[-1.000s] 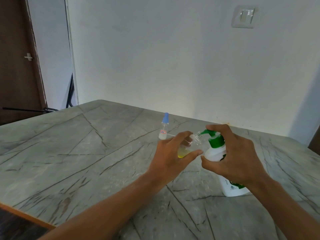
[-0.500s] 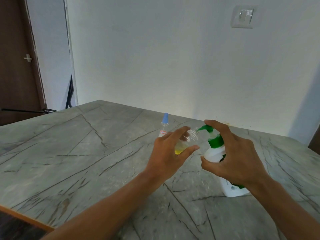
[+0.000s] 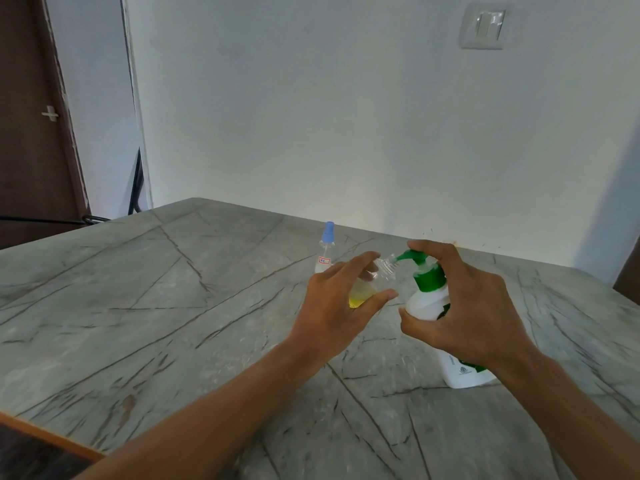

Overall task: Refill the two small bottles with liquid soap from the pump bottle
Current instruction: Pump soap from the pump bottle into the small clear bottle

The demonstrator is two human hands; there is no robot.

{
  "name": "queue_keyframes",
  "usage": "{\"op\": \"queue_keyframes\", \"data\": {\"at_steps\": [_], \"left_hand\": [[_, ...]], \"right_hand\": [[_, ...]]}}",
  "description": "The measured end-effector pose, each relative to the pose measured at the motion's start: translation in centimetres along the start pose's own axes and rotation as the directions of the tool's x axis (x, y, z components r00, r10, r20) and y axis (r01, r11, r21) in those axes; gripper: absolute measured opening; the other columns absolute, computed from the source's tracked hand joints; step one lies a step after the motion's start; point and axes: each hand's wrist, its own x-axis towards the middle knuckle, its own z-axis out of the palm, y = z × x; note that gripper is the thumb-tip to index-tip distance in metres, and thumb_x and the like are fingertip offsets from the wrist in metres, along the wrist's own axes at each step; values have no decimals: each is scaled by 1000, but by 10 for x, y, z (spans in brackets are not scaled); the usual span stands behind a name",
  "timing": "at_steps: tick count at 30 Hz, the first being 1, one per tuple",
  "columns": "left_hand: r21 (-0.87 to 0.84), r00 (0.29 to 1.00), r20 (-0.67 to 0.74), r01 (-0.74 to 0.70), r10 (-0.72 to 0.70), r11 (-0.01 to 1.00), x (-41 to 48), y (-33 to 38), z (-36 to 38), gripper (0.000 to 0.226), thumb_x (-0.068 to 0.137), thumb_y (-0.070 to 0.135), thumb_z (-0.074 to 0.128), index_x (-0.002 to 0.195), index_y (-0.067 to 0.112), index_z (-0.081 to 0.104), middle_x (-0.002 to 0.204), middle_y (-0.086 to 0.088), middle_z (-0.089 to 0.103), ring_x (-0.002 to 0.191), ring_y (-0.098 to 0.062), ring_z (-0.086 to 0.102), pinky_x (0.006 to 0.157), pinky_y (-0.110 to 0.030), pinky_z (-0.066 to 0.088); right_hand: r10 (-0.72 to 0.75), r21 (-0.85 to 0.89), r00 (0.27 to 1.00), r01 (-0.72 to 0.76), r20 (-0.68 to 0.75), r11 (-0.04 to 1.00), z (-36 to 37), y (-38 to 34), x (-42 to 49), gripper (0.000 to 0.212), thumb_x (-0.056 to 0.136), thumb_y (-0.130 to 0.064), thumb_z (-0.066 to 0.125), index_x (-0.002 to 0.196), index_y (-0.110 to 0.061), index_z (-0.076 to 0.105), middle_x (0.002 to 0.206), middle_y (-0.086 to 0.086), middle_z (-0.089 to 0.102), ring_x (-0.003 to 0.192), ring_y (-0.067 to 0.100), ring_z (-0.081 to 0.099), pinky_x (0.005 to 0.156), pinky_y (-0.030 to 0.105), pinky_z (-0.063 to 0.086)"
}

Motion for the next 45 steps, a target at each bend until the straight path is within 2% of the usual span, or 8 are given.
{"op": "queue_keyframes", "data": {"at_steps": [6,11,19,26,30,34,39,45], "left_hand": [[2,1000,-3,17,-17,1000,2,0,-1,56,77,53,65,125,25,56,98,22,57,85,8,54,77,-7,46],[-9,1000,3,26,-26,1000,2,1,-1,55,77,51,66,125,27,55,97,24,55,86,4,55,77,-10,48],[-12,999,-18,26,-26,1000,2,1,-1,54,77,48,69,124,25,56,97,21,58,87,1,58,78,-16,52],[-14,1000,3,30,-30,999,1,1,-1,55,77,48,70,124,25,56,101,14,64,88,0,59,80,-18,52],[-32,1000,8,28,-28,999,-1,1,1,54,76,46,72,123,24,58,102,13,66,91,0,59,82,-17,51],[-27,1000,7,16,-16,1000,-2,1,1,53,76,45,72,122,24,58,102,14,65,92,1,59,81,-14,49],[-20,1000,-20,16,-17,1000,0,1,2,53,76,47,71,123,24,58,98,21,61,90,2,58,80,-9,47],[-21,999,-29,19,-20,1000,0,1,0,53,76,48,70,122,24,58,102,14,67,90,1,60,81,-13,50]], "right_hand": [[-9,-110,1000,10,5,994,1,-1,-2,93,63,-60,70,144,-38,28,98,-10,66,65,7,54,61,26,53],[-17,-125,1000,18,11,992,1,-2,-4,95,66,-58,70,147,-33,29,102,-8,67,61,4,51,56,18,45],[4,-82,1000,-3,15,997,1,-1,-3,97,60,-61,71,143,-39,26,108,-6,66,73,11,61,66,29,55],[-4,-47,1000,4,-2,999,3,-2,-1,90,58,-54,74,135,-35,32,103,-5,66,69,12,58,68,20,46],[1,-26,1000,-2,-16,1000,2,-3,-1,83,59,-51,74,130,-36,35,97,-17,54,67,13,58,66,22,49],[1,-26,1000,-1,-25,1000,3,-2,-1,81,59,-51,74,128,-37,36,95,-18,53,67,13,58,67,23,49],[3,-42,1000,-4,-17,999,3,0,-3,92,58,-54,73,138,-40,29,104,-6,66,71,12,59,67,26,52],[-9,-54,1000,10,22,999,3,1,-2,100,60,-56,73,146,-42,23,107,-8,65,71,8,55,68,19,48]]}}
